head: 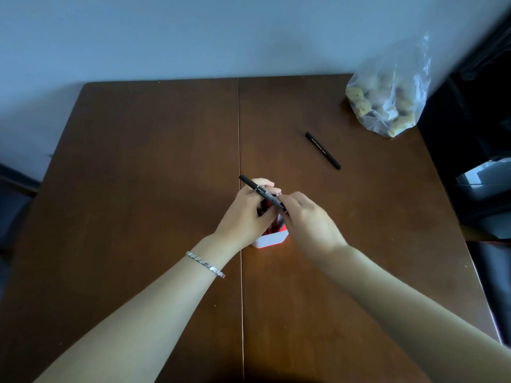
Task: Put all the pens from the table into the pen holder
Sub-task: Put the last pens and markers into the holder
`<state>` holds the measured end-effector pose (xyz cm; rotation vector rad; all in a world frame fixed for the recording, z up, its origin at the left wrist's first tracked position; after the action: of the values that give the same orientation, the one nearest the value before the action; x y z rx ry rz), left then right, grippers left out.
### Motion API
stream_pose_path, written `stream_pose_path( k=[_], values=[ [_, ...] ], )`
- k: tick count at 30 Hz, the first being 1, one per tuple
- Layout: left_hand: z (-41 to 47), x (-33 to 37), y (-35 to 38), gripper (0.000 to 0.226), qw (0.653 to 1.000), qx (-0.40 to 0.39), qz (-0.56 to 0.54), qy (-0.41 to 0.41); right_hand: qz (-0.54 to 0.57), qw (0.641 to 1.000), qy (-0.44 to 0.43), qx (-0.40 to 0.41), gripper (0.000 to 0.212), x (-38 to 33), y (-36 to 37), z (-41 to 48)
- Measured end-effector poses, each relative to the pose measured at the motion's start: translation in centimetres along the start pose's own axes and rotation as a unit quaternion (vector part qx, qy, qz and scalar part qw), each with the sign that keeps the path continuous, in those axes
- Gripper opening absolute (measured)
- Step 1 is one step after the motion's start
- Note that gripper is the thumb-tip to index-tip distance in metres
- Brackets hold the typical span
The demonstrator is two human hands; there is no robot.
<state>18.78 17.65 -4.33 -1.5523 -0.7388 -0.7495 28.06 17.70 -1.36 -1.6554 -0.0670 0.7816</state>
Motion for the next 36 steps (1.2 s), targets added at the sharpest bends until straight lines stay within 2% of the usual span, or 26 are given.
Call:
stream_pose_path(
  k=[2, 6, 10, 14, 15, 18, 20, 22, 26, 30, 36],
  values=[
    [-0.4, -0.2, -0.1, 0.027, 1.0, -0.015, -0.027, -0.003, 0.04, 0.998, -0.007, 0.046, 0.027, 0.2, 0.9, -0.9],
    [-0.8, 0.1, -0.2, 0.027, 0.999, -0.024, -0.005, 0.024, 0.147, 0.978, 0.04, 0.143, 0.026, 2.1, -0.2, -2.7],
    [-0.8, -0.3, 0.0, 0.03, 0.999, -0.03, -0.007, 0.013, 0.146, 0.978, 0.039, 0.147, 0.021, 2.7, 0.1, -2.9],
    [-0.8, -0.2, 0.1, 0.033, 0.999, -0.04, -0.014, 0.02, 0.118, 0.973, 0.097, 0.174, 0.024, 3.5, 0.2, -3.6],
    [-0.9, -0.2, 0.2, 0.034, 0.999, -0.05, -0.014, 0.016, 0.129, 0.97, 0.117, 0.168, 0.023, 3.7, 0.1, -3.5],
    [-1.3, 0.1, 0.4, 0.045, 0.997, -0.07, 0.003, 0.034, 0.216, 0.962, 0.147, 0.073, 0.019, 4.0, 0.2, -2.5],
    [-1.6, 0.3, 0.4, 0.057, 0.994, -0.073, 0.049, 0.06, 0.241, 0.955, 0.165, 0.05, 0.013, 4.4, -0.9, -2.7],
    [-1.6, -0.1, 0.1, 0.055, 0.995, -0.066, 0.059, 0.05, 0.263, 0.944, 0.196, 0.038, 0.013, 5.4, -1.9, -3.8],
    [-1.2, -0.3, -0.3, 0.045, 0.997, -0.048, 0.044, 0.031, 0.184, 0.971, 0.148, 0.029, 0.022, 4.8, -5.1, -6.3],
    [-1.2, 0.0, -0.4, 0.043, 0.997, -0.039, 0.059, 0.043, 0.17, 0.976, 0.128, 0.043, 0.012, 3.8, -8.1, -7.6],
    [-1.5, 0.0, -0.3, 0.041, 0.997, -0.046, 0.047, 0.035, 0.12, 0.988, 0.092, 0.006, 0.005, 2.2, -4.5, -3.6]
  ],
)
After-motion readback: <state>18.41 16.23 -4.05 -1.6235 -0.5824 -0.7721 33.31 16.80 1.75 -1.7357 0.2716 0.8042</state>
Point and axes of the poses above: each hand's wrist, its own z-axis towards the middle knuckle, its own y-axis out of the palm, x = y × z, the point moved 9 cm from there along z, towards the middle knuckle, and after that the axes turned 1 degree about -x, right-handed, at the moved point
